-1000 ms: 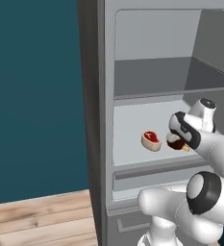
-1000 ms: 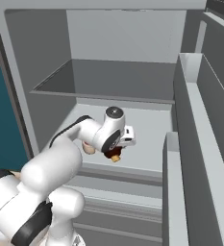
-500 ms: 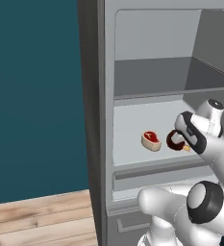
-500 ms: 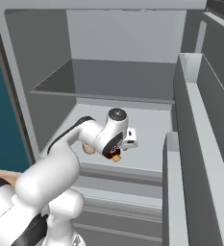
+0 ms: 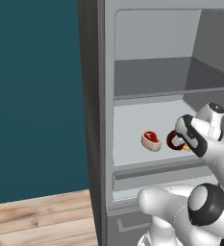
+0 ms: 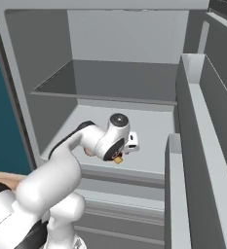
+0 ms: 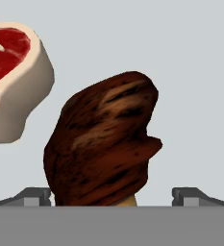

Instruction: Gather the garlic and bell pepper from the fridge and place them on a tray on the dining counter. Then gather the steaks from the fridge and place them on the other tray.

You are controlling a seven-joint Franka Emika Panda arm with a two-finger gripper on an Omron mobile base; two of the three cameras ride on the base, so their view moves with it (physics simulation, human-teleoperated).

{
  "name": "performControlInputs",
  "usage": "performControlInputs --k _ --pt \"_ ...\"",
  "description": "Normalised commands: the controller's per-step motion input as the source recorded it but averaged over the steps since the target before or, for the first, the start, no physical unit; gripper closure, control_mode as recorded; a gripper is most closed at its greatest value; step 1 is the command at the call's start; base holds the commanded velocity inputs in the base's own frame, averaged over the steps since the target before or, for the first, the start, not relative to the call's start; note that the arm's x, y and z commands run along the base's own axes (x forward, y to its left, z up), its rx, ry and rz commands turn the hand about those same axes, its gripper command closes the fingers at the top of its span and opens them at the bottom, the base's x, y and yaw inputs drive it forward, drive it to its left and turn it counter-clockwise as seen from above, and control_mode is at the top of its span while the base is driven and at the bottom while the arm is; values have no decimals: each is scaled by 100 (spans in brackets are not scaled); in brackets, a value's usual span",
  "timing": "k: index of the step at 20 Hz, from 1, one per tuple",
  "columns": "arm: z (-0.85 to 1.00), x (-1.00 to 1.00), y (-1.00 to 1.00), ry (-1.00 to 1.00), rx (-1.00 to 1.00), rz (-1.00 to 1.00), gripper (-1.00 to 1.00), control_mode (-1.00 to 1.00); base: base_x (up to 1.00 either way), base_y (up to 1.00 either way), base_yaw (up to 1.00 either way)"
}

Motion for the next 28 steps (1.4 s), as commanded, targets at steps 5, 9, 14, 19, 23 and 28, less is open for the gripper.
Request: performControlInputs --k 5,9,14,19,23,28 --pt "-16 0 -8 6 0 1 -100 -100 0 0 0" --pt "-15 10 0 3 0 3 -100 -100 0 0 0" --pt "-18 5 0 1 0 5 -100 -100 0 0 0" --pt "-27 -9 5 0 0 6 -100 -100 0 0 0" --pt "-37 -4 27 0 0 6 -100 -100 0 0 0" --pt "-34 0 32 -1 0 6 -100 -100 0 0 0"
